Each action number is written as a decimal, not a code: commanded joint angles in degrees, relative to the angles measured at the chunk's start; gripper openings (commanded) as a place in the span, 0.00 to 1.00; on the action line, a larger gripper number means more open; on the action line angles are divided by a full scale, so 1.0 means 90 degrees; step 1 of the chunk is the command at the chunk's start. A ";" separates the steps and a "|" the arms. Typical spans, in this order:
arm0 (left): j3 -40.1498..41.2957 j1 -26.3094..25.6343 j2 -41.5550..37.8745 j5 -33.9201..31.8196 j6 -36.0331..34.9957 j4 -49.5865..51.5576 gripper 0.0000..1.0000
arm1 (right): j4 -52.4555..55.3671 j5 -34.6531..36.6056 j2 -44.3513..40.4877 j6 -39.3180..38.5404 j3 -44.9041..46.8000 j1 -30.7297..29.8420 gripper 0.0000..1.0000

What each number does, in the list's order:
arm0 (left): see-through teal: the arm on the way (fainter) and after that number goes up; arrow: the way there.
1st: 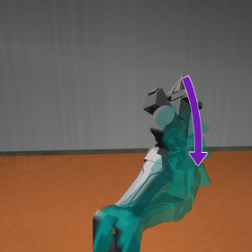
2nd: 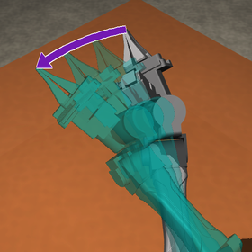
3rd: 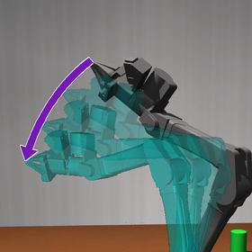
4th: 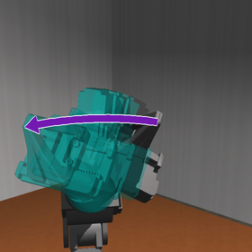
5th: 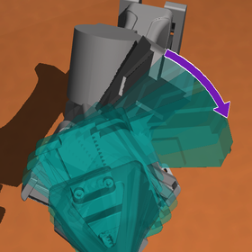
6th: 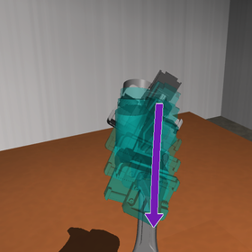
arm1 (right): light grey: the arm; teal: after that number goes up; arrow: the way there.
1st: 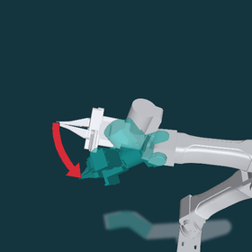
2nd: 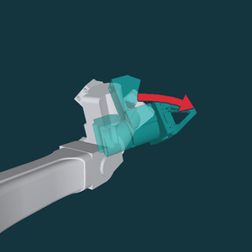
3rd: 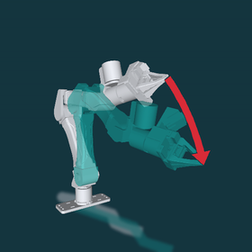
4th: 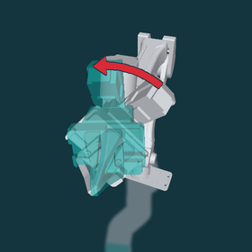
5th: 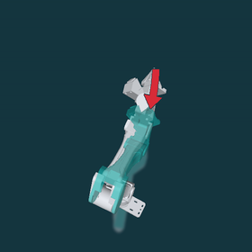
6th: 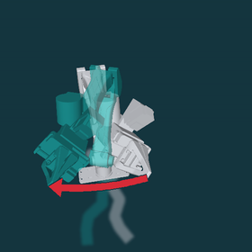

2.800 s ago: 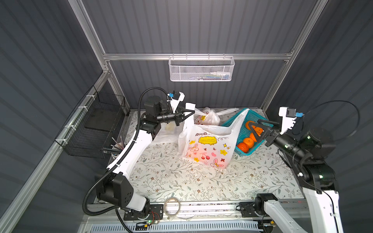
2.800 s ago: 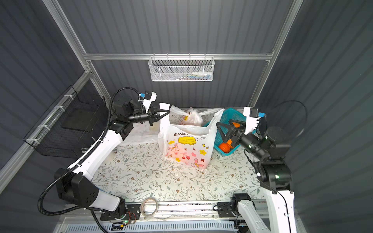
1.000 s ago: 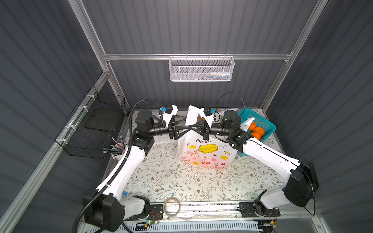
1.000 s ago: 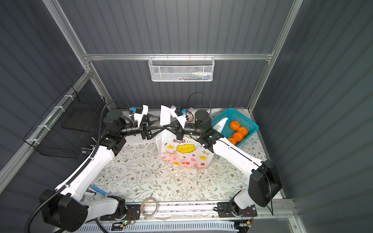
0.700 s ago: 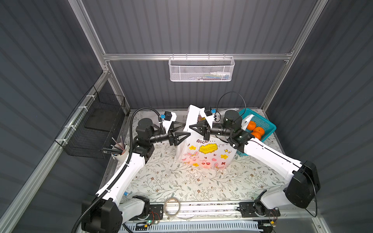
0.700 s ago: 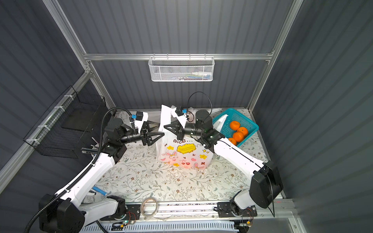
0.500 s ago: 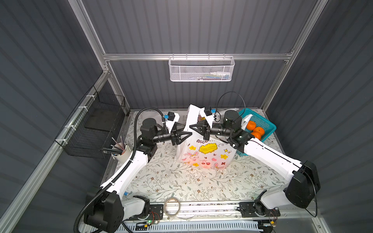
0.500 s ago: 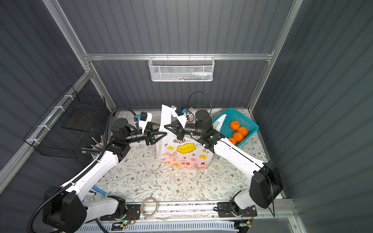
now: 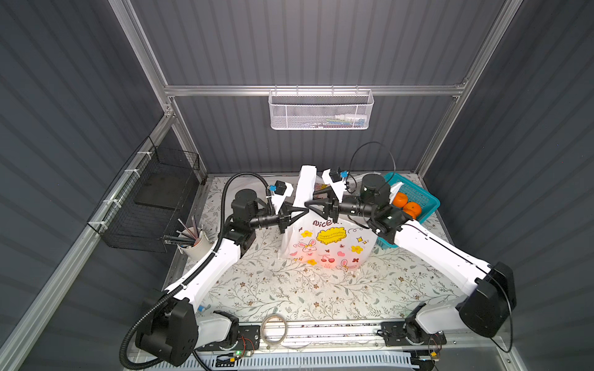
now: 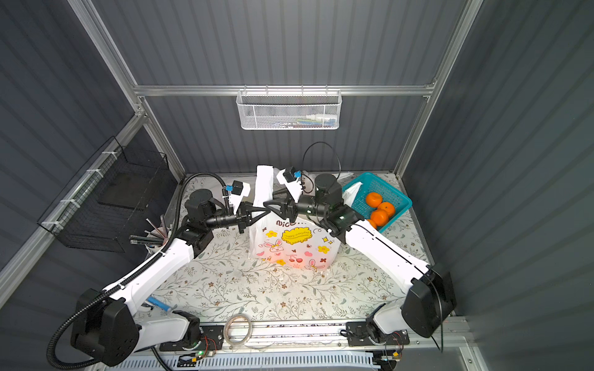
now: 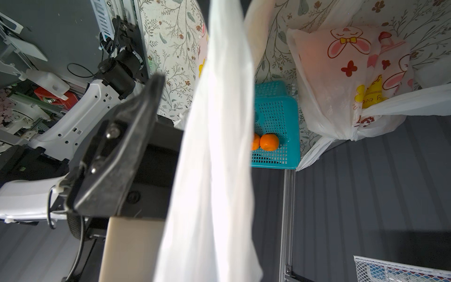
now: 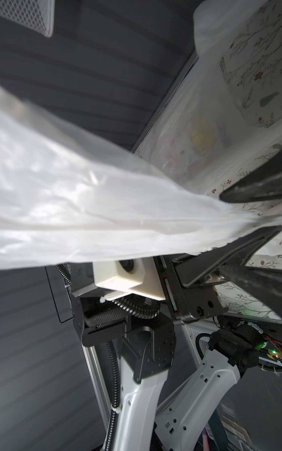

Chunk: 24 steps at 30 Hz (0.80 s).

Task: Place the oranges into plastic bags & tie knots
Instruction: Tie the plastic bag at the center of the board.

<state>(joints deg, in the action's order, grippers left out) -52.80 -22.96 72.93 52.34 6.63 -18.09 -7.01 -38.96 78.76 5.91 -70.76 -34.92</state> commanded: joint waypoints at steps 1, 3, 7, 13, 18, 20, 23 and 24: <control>0.0045 -0.0017 -0.0031 0.0039 -0.0053 -0.0163 0.00 | 0.0915 0.0172 -0.0852 -0.0225 -0.0433 0.0193 0.55; 0.0056 -0.0017 -0.0046 0.0008 -0.0101 -0.0152 0.00 | 0.1435 0.0252 -0.1345 -0.0436 -0.0423 0.0294 0.62; 0.0053 -0.0008 -0.0034 0.0054 -0.0122 -0.0186 0.00 | 0.2217 0.0393 -0.2300 -0.0717 -0.0210 0.0619 0.71; 0.0025 -0.0007 0.0039 0.0188 -0.0146 -0.0161 0.00 | 0.2654 0.0324 -0.3478 -0.0812 0.0583 0.1925 0.81; -0.0041 -0.0008 0.0033 0.0226 -0.0326 0.0124 0.00 | 0.2629 0.0181 -0.4295 -0.0843 0.1416 0.3309 0.97; -0.0078 -0.0006 0.0008 0.0222 -0.0408 0.0268 0.00 | 0.2413 -0.0154 -0.4550 -0.0686 0.1793 0.3947 0.99; -0.0099 -0.0007 -0.0040 0.0140 -0.0538 0.0440 0.00 | 0.1779 -0.0975 -0.4748 -0.0219 0.2367 0.4856 0.99; -0.0100 -0.0007 -0.0063 0.0115 -0.0569 0.0471 0.00 | 0.1496 -0.1267 -0.4772 -0.0047 0.2553 0.5127 0.99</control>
<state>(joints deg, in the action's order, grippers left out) -52.75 -22.96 73.03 52.88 3.95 -16.19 12.71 -42.24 36.82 1.37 -50.41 6.72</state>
